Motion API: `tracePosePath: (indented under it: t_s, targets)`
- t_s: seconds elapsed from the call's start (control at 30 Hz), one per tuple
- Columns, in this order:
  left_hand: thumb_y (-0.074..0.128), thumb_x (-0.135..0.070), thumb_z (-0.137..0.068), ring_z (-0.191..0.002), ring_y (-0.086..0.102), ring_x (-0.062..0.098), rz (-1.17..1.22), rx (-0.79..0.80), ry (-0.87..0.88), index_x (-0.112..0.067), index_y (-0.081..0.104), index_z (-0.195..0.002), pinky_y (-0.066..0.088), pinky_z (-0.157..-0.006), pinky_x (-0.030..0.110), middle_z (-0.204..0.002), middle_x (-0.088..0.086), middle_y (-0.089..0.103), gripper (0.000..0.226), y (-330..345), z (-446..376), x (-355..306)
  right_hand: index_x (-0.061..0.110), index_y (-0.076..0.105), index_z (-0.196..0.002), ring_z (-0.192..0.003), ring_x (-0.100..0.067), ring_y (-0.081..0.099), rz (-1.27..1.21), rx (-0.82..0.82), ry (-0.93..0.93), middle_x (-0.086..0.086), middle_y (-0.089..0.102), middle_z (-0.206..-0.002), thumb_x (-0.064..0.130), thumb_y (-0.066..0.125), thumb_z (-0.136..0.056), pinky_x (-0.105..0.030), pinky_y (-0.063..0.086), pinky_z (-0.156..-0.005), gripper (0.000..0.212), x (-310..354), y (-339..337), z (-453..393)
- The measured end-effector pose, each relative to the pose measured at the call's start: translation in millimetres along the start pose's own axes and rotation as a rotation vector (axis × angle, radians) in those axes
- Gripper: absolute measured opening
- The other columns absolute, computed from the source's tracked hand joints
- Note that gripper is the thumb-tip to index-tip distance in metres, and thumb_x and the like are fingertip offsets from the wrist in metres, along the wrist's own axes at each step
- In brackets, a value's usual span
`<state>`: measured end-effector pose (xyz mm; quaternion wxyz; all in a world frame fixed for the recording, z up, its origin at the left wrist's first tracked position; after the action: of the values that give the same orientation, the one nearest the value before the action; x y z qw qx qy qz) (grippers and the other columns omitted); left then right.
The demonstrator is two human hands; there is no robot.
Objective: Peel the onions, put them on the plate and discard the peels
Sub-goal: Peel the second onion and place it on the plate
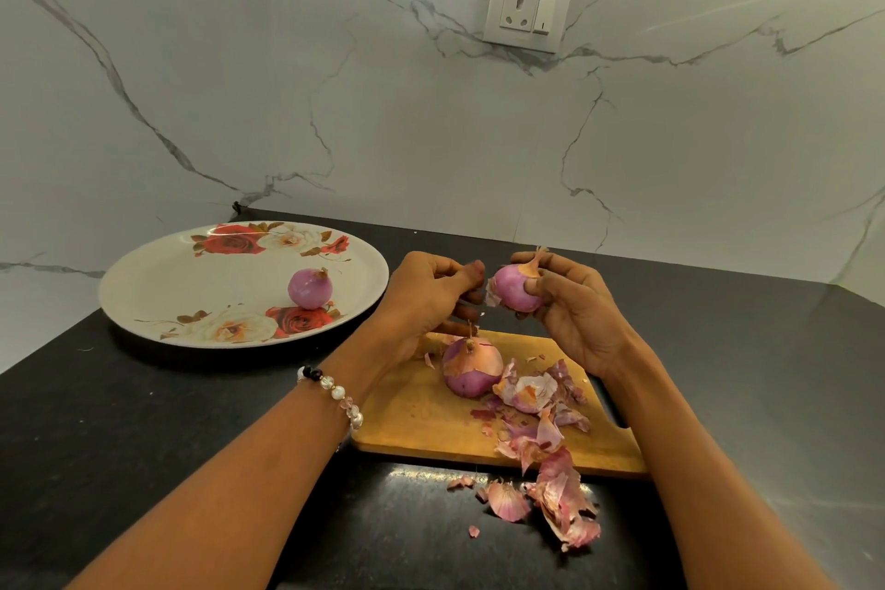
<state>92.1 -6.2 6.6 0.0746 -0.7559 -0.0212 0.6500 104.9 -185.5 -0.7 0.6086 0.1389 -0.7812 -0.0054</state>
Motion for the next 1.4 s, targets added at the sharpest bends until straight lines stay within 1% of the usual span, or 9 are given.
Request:
tracePosePath:
  t_s: [0.1,0.3,0.47,0.6,0.83,1.03,1.1,1.17,1.4]
  targets:
    - [0.071,-0.032,-0.078,-0.072,0.071,0.018,-0.046,0.038,0.026,-0.009,0.069,-0.099,0.059,-0.061,0.03,-0.087,0.007,0.072,0.03,4,2,-1,0.007,0.066,-0.106,-0.092,-0.02,0.066,0.033,0.017,0.009,-0.01,0.067,-0.103,0.009,0.063,-0.07,-0.026,0.057,-0.069,0.036,0,1,1]
    - [0.07,-0.019,-0.084,-0.062,0.069,0.012,-0.131,-0.019,0.06,-0.008,0.07,-0.091,0.056,-0.056,0.021,-0.076,0.003,0.07,0.013,1,0,1,0.007,0.065,-0.106,-0.103,-0.028,0.061,0.065,0.012,0.008,-0.01,0.063,-0.112,-0.008,0.056,-0.089,-0.028,0.057,-0.071,0.024,-1,1,2]
    - [0.064,-0.019,-0.09,-0.062,0.069,0.013,-0.135,-0.038,0.039,-0.007,0.067,-0.097,0.056,-0.054,0.021,-0.08,0.004,0.069,0.014,1,-2,3,0.006,0.063,-0.105,-0.1,-0.028,0.06,-0.079,-0.067,0.029,-0.014,0.06,-0.113,0.004,0.06,-0.069,-0.026,0.057,-0.061,0.037,2,3,1]
    - [0.065,-0.021,-0.09,-0.065,0.068,0.015,-0.139,-0.107,0.037,-0.01,0.067,-0.097,0.057,-0.056,0.022,-0.084,0.004,0.068,0.013,-2,-5,3,0.004,0.061,-0.104,-0.103,-0.037,0.056,-0.163,-0.086,0.074,-0.023,0.057,-0.117,0.009,0.055,-0.067,-0.03,0.055,-0.064,0.037,3,0,1]
    - [0.067,-0.021,-0.088,-0.064,0.067,0.014,-0.183,-0.189,0.045,-0.013,0.065,-0.096,0.055,-0.054,0.02,-0.086,0.003,0.067,0.011,-5,-5,3,0.004,0.059,-0.107,-0.082,-0.033,0.069,-0.253,-0.017,0.141,-0.02,0.071,-0.099,0.009,0.034,-0.088,-0.026,0.054,-0.059,0.032,7,-3,5]
    - [0.067,-0.021,-0.088,-0.067,0.067,0.017,-0.27,-0.239,0.048,-0.017,0.063,-0.084,0.058,-0.058,0.025,-0.082,0.002,0.065,0.007,-7,-6,4,0.007,0.059,-0.109,-0.088,-0.036,0.071,-0.365,-0.073,0.11,-0.02,0.068,-0.105,0.022,0.064,-0.076,-0.035,0.049,-0.08,0.036,7,-5,3]
    - [0.067,-0.021,-0.088,-0.068,0.067,0.017,-0.292,-0.22,0.051,-0.018,0.062,-0.082,0.058,-0.059,0.025,-0.081,0.001,0.065,0.008,-7,-6,4,0.011,0.063,-0.102,-0.084,-0.033,0.071,-0.359,-0.067,0.09,-0.012,0.072,-0.094,0.034,0.091,-0.057,-0.034,0.053,-0.075,0.057,7,-6,2]
    - [0.067,-0.021,-0.088,-0.069,0.067,0.017,-0.314,-0.212,0.049,-0.018,0.063,-0.082,0.058,-0.06,0.026,-0.081,0.002,0.065,0.008,-5,-5,4,0.012,0.067,-0.098,-0.079,-0.025,0.07,-0.285,-0.093,0.08,-0.009,0.071,-0.09,0.035,0.1,-0.037,-0.029,0.056,-0.066,0.073,8,-4,2]
    - [0.065,-0.025,-0.089,-0.065,0.063,0.014,-0.28,-0.245,0.053,-0.017,0.063,-0.085,0.051,-0.053,0.019,-0.076,-0.003,0.061,0.009,-8,-5,3,0.007,0.06,-0.102,-0.088,-0.028,0.065,-0.382,-0.177,0.127,-0.019,0.058,-0.112,0.02,0.072,-0.075,-0.032,0.062,-0.066,0.033,12,1,7]
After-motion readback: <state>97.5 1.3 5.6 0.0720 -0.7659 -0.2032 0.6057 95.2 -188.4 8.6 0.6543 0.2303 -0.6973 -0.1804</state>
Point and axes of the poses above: each hand's wrist, its own z-axis away from the middle knuckle, its own y-axis out of the palm, x = y × z, the point moved 2 cm from there along -z, towards the middle knuckle
